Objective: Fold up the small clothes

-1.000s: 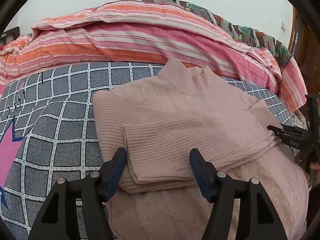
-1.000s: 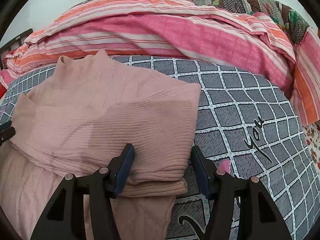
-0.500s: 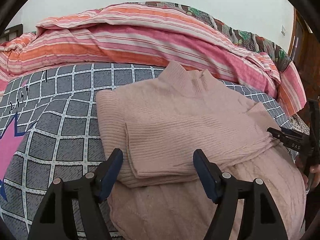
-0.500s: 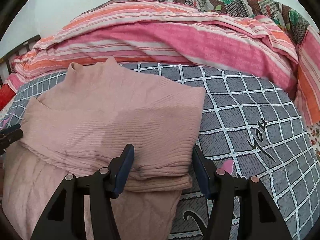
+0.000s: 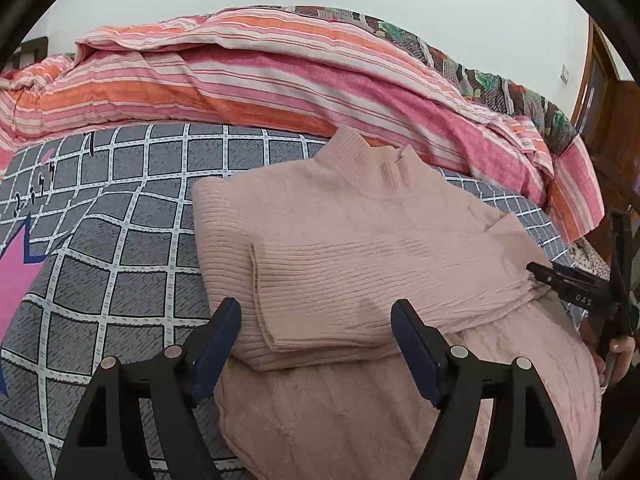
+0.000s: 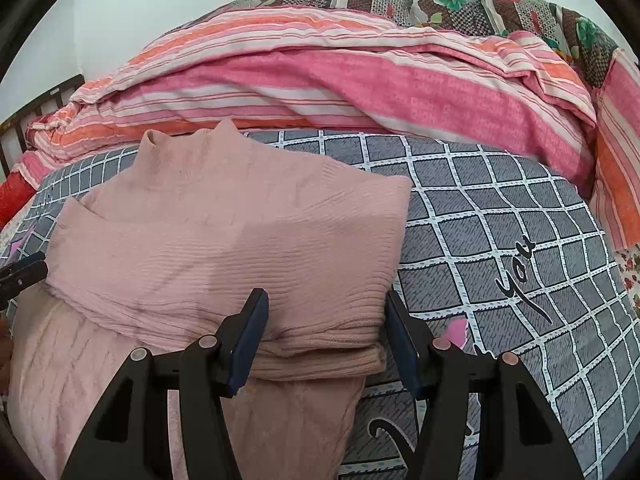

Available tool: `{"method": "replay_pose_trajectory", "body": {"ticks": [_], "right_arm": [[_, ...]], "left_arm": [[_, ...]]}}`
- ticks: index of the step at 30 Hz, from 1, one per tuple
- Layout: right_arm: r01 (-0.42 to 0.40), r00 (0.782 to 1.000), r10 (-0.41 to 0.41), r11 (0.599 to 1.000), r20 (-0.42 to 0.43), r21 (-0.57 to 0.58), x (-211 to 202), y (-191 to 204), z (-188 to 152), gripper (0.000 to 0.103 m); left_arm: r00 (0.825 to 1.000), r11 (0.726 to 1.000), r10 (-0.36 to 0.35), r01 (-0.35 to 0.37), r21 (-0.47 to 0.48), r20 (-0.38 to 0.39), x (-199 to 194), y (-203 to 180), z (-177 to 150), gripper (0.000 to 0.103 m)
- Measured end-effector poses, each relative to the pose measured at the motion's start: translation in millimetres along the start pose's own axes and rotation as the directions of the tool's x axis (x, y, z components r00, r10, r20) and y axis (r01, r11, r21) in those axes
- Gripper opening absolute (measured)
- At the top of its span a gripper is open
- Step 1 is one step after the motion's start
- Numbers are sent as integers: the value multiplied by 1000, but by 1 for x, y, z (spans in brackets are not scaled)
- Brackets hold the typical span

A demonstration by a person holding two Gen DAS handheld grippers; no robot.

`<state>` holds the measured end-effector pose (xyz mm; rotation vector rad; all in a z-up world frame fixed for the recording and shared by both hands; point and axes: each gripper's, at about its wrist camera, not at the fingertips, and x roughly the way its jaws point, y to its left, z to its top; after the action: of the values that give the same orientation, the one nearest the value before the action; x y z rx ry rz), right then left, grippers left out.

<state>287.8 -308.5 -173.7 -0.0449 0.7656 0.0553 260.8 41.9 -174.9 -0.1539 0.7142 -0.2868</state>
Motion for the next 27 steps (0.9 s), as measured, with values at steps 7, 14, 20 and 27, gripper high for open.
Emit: {"method": "replay_pose_trajectory", "body": {"ticks": [7,14,20,27], "right_arm": [[-16,1000,16,999,4,30,-2,-5,-1,57],[-4,1000,4,999,8,43,-5,-7,2,58],[-43,998,47,994,-32,103,-33,-13,-10,58],[-133,985,147,981,-95,142,-73,-15,-69,58]], "left_arm": [[1000,1000,-12,12,-28,11,-1,4,0,76],[1000,993,-9,10,-114,4,-5,15,-3,76],[995,986,-79,70,-149,-54,-24,19,-22,76],[972,946,-234,222,-236,-24,-61,21,-65,76]]}}
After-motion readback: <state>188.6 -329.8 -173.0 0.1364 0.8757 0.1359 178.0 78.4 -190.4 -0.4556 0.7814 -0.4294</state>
